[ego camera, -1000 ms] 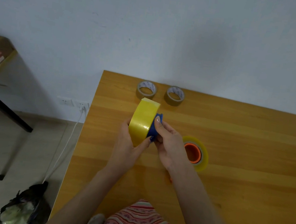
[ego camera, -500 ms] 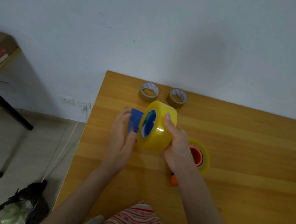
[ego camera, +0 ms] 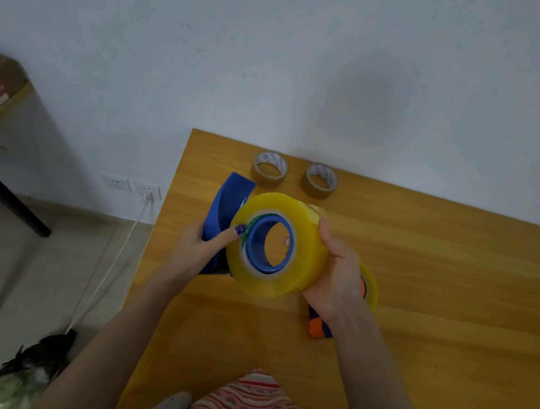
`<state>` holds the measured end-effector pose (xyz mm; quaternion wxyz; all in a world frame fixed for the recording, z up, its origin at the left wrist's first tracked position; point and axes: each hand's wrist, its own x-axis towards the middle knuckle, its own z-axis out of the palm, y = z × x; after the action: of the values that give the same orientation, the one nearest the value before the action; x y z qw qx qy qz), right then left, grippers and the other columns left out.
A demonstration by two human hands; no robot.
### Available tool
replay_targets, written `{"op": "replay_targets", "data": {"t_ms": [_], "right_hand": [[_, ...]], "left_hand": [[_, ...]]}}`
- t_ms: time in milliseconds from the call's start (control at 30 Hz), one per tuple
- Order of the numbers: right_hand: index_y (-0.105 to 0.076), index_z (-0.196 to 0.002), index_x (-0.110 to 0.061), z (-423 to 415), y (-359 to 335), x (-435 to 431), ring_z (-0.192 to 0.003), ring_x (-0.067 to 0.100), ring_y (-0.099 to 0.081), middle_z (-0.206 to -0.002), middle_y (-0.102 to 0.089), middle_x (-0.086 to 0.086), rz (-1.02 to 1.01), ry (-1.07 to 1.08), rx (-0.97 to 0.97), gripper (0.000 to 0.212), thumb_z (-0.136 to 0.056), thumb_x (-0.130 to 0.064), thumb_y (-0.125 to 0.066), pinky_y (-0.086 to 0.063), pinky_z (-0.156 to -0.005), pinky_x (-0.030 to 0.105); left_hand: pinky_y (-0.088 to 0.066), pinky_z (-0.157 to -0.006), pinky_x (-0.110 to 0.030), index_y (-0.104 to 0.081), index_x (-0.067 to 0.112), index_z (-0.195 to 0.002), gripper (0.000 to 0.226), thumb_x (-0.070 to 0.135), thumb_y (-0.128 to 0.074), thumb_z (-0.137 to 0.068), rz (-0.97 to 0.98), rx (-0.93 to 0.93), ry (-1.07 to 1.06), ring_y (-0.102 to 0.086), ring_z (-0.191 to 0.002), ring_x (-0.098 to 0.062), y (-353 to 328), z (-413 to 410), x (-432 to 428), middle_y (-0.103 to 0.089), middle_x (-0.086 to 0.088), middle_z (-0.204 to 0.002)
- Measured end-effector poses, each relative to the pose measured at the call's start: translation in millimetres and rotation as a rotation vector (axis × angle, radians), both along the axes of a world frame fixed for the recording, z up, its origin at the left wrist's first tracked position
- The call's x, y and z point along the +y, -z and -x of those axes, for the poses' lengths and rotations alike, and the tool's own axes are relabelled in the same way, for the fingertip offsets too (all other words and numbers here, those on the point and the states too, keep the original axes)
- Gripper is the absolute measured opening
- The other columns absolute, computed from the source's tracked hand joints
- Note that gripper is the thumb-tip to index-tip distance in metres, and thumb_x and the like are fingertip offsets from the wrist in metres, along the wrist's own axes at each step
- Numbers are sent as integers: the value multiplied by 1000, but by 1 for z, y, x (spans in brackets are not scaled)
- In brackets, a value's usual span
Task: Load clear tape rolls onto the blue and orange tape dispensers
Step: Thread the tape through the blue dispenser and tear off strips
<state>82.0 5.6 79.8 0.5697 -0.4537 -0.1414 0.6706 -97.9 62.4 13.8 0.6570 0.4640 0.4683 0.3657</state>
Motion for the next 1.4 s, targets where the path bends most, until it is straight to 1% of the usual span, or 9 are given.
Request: {"op": "replay_targets", "data": {"t_ms": [100,200,467,633,833,933,1100,1300,1400], "right_hand": [[-65,-110,-11,1,-3,-1,-76,15,-70,-86,-74,3,41,-72,-58,45,-73,-36,-59,-55,-72,34],[-58,-125,-7,8,-2,-2,-105,27,-65,-113,-69,14,107,-130,-122,61,-73,-38,-62,-49,-96,45],[-59,-122,-3,15,-2,-5,-115,34,-59,-123,-63,20,191,-209,-173,46,-89,-35,-52,-46,-99,48],[-65,-105,-2,20,-1,-8,-82,17,-68,-91,-69,10,114,-379,-373,47,-76,-39,-65,-55,-75,30],[-60,-118,-19,10,-4,-9,-107,14,-63,-116,-66,0,-18,-323,-774,45,-77,-32,-74,-52,-93,36],[-66,-97,-20,5,-4,-10,-100,13,-65,-104,-70,-2,-14,-224,-861,32,-77,-44,-72,-52,-94,39],[-75,-69,-15,21,-10,-5,-96,25,-63,-95,-70,15,176,-270,-986,60,-77,-70,-52,-48,-96,47],[-71,-58,-16,18,-7,-1,-94,19,-63,-101,-71,16,314,-250,-895,49,-67,-63,-69,-49,-94,42],[-74,-75,-1,24,-3,-1,-98,27,-64,-108,-68,23,299,-183,-805,49,-65,-49,-78,-49,-95,47]], "left_hand": [[-52,-74,-23,-53,25,-112,39,29,-72,-78,-145,150,4,-61,-93,-7,0,1,4,-63,9,-103],[-50,-75,-25,-45,23,-118,56,26,-77,-73,-184,301,5,-59,-93,-9,-5,-1,7,-57,13,-101],[-44,-55,-5,-53,15,-115,40,21,-71,-80,-448,523,97,-54,-72,3,-11,-8,-5,-59,7,-87],[-44,-55,-20,-49,18,-117,49,19,-74,-75,-432,598,84,-61,-81,-18,-14,-12,-2,-61,1,-88],[-47,-56,-36,-54,15,-114,42,15,-69,-75,-612,714,-124,-63,-78,-30,-16,-7,-9,-67,-9,-96],[-37,-40,-32,-56,14,-104,40,18,-60,-64,-729,796,-150,-57,-51,-29,-6,-5,-9,-66,-8,-80],[-24,-37,-20,-53,17,-99,41,16,-59,-59,-749,825,-158,-51,-44,-28,13,-7,-20,-66,-5,-82],[-23,-39,-14,-60,11,-104,45,19,-59,-60,-739,876,-179,-59,-48,-29,20,-11,-30,-70,-8,-83],[-23,-39,-15,-61,10,-113,56,30,-46,-63,-787,906,-161,-60,-47,-27,22,-10,-32,-71,-7,-78]]}}
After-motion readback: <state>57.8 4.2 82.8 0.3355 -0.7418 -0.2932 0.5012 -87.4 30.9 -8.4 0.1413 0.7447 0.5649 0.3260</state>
